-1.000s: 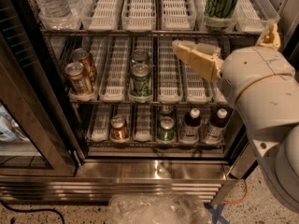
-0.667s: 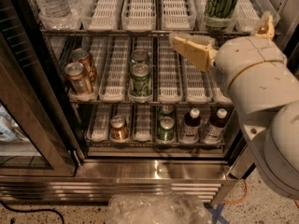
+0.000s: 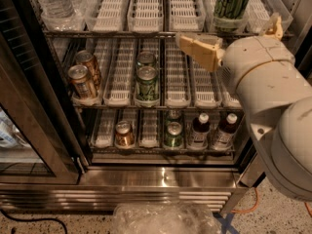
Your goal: Pick green can from top shelf of fridge
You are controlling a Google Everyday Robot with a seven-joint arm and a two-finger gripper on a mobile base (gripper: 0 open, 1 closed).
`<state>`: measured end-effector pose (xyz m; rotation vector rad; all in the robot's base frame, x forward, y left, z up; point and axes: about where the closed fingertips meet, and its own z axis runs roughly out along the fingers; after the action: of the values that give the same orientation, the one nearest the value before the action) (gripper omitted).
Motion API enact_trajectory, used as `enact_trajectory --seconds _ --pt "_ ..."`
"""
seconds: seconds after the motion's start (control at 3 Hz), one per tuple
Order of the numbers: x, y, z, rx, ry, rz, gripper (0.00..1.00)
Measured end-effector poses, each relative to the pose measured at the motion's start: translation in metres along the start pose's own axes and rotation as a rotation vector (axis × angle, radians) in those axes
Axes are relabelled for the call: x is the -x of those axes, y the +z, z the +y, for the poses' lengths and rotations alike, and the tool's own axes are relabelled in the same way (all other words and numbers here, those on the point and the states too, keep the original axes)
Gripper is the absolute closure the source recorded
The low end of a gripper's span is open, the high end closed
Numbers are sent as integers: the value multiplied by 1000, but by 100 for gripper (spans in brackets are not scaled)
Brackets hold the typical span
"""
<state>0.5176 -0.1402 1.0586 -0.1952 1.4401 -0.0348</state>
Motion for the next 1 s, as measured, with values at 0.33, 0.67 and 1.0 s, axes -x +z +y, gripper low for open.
enact_trajectory --seconds 0.33,0.67,1.0 --pt "-4 12 0 -7 24 -2 0" --pt "-9 18 -3 -22 54 -32 0" --pt "-19 15 -6 -44 80 -69 0"
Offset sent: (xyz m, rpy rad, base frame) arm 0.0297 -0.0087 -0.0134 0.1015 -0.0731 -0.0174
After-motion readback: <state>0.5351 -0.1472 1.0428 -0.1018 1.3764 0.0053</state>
